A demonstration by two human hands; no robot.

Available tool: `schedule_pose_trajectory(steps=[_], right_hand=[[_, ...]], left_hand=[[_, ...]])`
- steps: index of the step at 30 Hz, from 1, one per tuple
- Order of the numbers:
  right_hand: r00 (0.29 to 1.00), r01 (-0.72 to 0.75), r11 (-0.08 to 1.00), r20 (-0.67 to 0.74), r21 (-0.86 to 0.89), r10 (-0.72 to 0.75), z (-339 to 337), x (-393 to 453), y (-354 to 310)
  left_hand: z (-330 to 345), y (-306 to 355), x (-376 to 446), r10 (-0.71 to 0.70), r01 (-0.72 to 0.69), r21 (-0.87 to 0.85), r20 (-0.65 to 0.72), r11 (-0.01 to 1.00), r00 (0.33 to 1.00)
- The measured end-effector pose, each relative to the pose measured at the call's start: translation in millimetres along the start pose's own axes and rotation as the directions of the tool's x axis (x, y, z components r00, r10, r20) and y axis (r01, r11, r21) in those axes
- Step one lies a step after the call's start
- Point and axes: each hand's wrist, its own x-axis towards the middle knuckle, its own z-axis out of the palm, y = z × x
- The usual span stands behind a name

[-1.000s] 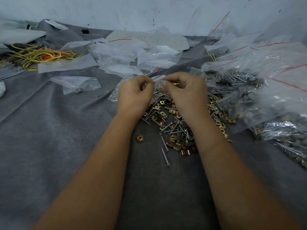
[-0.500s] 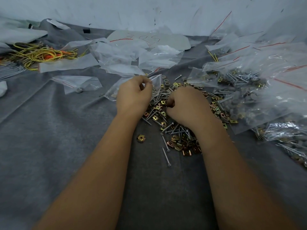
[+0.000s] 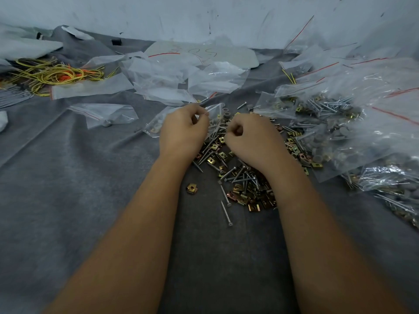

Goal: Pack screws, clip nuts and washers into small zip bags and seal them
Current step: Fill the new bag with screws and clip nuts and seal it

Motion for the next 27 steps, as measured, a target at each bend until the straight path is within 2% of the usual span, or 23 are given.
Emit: schedule_pose_trajectory(steps=[2, 5, 9, 16, 20, 23, 25, 27], right_hand=[[0.994, 0.034, 0.999, 0.103, -0.026, -0.031, -1.1, -0.5, 1.2], [0.983, 0.153, 0.988, 0.109, -0.019, -0.15, 2.8, 0.2, -2.7], [0.952, 0.274, 0.951, 0.179, -0.146, -0.247, 11.6, 2.1, -5.0], [0.966, 0.245, 0.944, 0.138, -0.222, -0.218, 7.5, 1.9, -2.2], [0.955, 0.25, 0.961, 0.196, -0.118, -0.224, 4.2, 1.6, -1.4], [0.957, 0.243, 0.962, 0.195, -0.122, -0.217, 5.1, 2.6, -0.9], [0.969, 0.22, 0.97, 0.136, -0.107, -0.205, 6.9, 2.3, -1.0], [0.988, 0.156, 0.987, 0.018, -0.041, -0.155, 6.9, 0.4, -1.6]], left_hand=[[-1.2, 1.1, -0.2, -0.03, 0.03, 0.012, -0.025, 0.999, 0.999], [-2.6, 2.9, -0.2, -0.063, 0.065, 0.01, -0.097, 0.998, 0.993], [-3.8, 3.9, 0.8, -0.076, 0.075, -0.006, -0.122, 0.997, 0.99], [-2.9, 3.1, 1.5, -0.084, 0.083, -0.013, -0.114, 0.996, 0.99], [-1.9, 2.2, 1.9, -0.092, 0.09, -0.023, -0.121, 0.996, 0.988], [-1.5, 1.8, 2.0, -0.099, 0.096, -0.036, -0.12, 0.995, 0.988], [-2.1, 2.0, 2.1, -0.098, 0.094, -0.038, -0.125, 0.995, 0.987], [-2.4, 3.1, 1.4, -0.08, 0.079, -0.012, -0.131, 0.997, 0.988]])
